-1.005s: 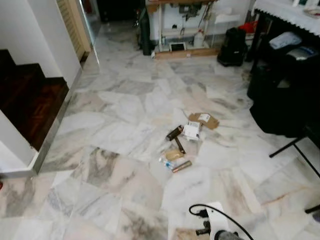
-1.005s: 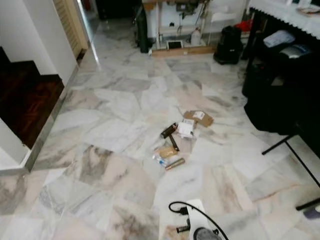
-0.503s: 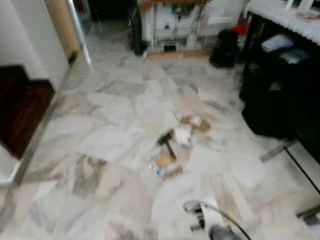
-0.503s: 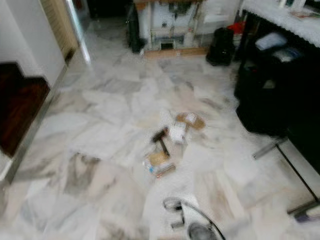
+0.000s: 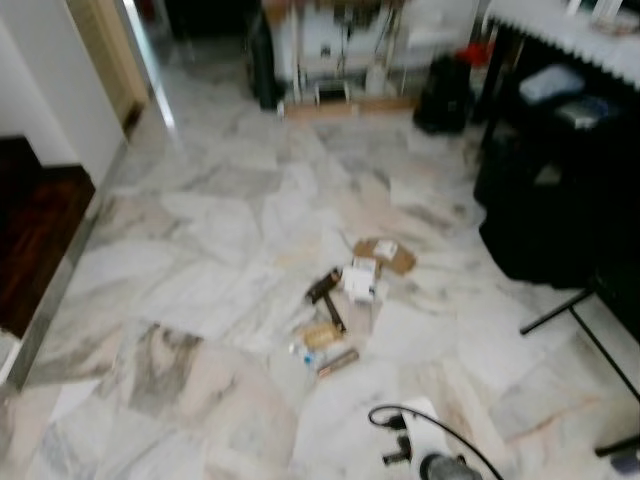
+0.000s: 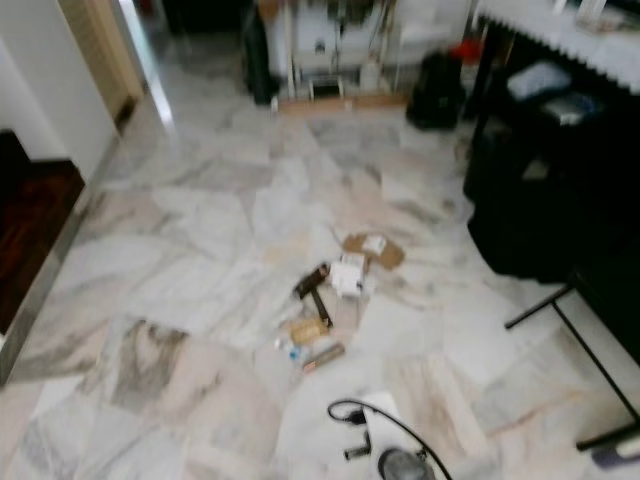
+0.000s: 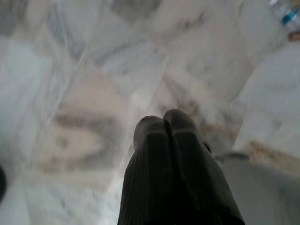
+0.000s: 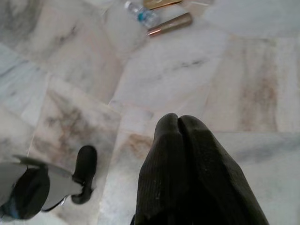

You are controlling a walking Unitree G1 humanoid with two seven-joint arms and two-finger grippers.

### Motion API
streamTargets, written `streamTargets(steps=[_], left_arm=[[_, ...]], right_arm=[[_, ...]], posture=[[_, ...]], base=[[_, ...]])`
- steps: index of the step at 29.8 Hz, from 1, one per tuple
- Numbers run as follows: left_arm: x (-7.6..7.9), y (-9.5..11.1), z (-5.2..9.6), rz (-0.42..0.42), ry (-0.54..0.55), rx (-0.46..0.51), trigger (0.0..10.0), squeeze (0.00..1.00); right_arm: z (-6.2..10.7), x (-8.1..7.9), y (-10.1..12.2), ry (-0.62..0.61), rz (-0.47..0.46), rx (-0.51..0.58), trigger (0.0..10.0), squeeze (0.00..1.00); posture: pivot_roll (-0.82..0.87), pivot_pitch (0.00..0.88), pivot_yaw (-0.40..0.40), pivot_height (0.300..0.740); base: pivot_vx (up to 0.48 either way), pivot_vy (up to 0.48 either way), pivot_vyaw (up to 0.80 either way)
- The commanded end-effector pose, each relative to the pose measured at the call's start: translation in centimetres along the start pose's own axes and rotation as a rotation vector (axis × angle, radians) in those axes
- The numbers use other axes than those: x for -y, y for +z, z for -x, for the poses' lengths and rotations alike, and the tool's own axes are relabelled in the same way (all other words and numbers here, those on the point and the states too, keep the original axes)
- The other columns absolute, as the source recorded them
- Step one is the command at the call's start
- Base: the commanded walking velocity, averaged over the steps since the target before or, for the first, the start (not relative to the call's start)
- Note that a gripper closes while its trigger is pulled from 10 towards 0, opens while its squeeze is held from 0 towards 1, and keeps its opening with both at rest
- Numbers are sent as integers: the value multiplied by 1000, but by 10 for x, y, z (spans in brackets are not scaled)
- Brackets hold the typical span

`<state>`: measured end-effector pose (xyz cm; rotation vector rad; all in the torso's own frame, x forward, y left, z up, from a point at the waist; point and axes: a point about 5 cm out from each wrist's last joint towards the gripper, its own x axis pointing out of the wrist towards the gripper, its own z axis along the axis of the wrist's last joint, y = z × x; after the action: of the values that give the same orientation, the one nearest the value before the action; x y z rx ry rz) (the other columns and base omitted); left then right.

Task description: Sweep floor

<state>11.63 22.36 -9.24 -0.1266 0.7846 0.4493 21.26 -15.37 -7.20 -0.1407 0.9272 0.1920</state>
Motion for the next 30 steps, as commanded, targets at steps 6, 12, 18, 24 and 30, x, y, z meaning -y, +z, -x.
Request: streamTargets(steps=[6,12,18,24,30], left_arm=[[2,-4,2,8,-5,-11,10000,0],[2,-4,2,9,-5,-7,10000,0],[2,-3,2,9,-5,1,10000,0],[2,-3,2,8,-6,1,10000,0],[2,-3,1,27,-3,-11,10000,0]], right_arm=[[1,6,-6,-16,-8,-23,10000,0],[1,6,-6,-15,5,-24,10000,0],[2,6,-7,-15,10,-26,10000,0],[3,17,-8,-29,11,-31,10000,0],[6,28,-10,-44,10,-36,10000,0]], posture=[[-73,26,47,740],[-74,27,48,740],[-74,30,48,740],[-75,31,48,740],[-77,32,48,740]], base=[[0,0,-263],[0,0,-788],[0,0,-788],[0,0,-788],[0,219,-788]])
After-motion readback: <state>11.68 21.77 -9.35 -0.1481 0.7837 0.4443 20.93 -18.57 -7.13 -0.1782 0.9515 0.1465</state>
